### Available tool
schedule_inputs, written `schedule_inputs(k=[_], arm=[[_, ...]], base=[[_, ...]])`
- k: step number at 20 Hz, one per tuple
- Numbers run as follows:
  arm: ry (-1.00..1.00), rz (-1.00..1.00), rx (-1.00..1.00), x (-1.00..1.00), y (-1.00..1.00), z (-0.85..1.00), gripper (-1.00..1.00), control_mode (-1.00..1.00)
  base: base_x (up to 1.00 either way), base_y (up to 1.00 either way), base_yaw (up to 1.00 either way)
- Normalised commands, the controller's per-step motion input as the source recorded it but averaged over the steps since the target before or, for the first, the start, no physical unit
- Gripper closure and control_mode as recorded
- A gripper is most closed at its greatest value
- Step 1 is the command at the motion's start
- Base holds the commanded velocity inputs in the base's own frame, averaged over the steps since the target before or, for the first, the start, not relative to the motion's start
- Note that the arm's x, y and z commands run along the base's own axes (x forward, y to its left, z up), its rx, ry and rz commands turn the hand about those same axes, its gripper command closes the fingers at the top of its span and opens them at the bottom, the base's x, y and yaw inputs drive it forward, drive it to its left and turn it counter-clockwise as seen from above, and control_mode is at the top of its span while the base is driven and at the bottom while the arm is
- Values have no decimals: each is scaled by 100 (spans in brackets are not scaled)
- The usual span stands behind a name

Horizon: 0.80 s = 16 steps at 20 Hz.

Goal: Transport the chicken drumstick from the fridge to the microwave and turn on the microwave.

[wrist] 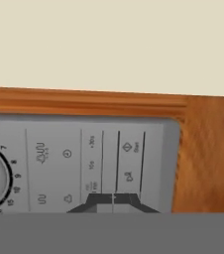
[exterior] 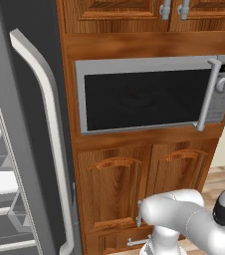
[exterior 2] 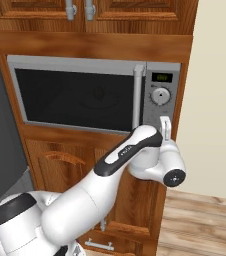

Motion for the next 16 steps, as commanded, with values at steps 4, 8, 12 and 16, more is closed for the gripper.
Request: schedule_inputs(k=[4,8,12,16], arm=[[0,0,0,16,0,-8,100,-100],[0,0,0,17,0,-6,100,-100],[0,0,0,16,-2,-6,100,-100],[0,0,0,10,-13,-11,100,-100]], base=[[0,0,0],[0,0,0],[0,0,0],[0,0,0]])
